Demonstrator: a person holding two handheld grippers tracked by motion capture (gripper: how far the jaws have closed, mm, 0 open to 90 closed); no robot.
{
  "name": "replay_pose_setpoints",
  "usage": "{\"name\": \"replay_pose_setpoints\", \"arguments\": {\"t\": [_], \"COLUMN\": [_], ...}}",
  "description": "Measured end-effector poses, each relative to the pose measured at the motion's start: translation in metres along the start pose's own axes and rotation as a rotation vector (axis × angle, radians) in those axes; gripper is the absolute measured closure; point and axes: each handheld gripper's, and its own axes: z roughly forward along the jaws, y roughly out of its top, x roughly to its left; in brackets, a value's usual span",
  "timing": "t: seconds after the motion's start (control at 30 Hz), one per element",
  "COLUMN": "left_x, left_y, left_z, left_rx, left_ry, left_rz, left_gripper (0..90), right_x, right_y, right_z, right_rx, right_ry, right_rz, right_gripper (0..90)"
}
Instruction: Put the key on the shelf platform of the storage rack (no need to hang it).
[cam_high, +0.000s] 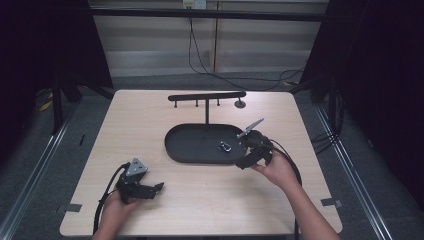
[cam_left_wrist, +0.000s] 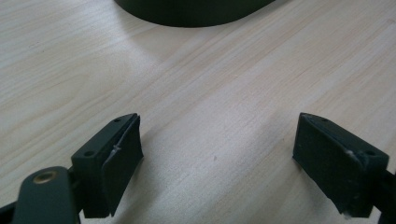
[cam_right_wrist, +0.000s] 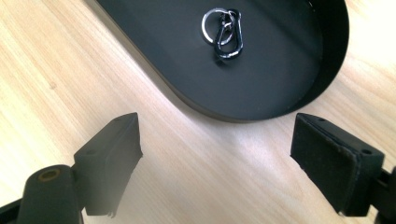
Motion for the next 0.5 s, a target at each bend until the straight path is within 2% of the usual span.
{"name": "replay_pose_setpoints", "arguments": {"t": [0.5], "left_x": [0.000], "left_y": [0.000], "left_z": [0.000], "left_rx": [-0.001], "left_ry": [0.002], "left_rz": [0.000], "left_gripper": [15.1], "right_x": [-0.002], "right_y": [-0.023], "right_z": [-0.007], "right_rx": [0.003], "right_ry": [-0.010], "right_rz": [-0.006], "right_gripper": [15.3]}}
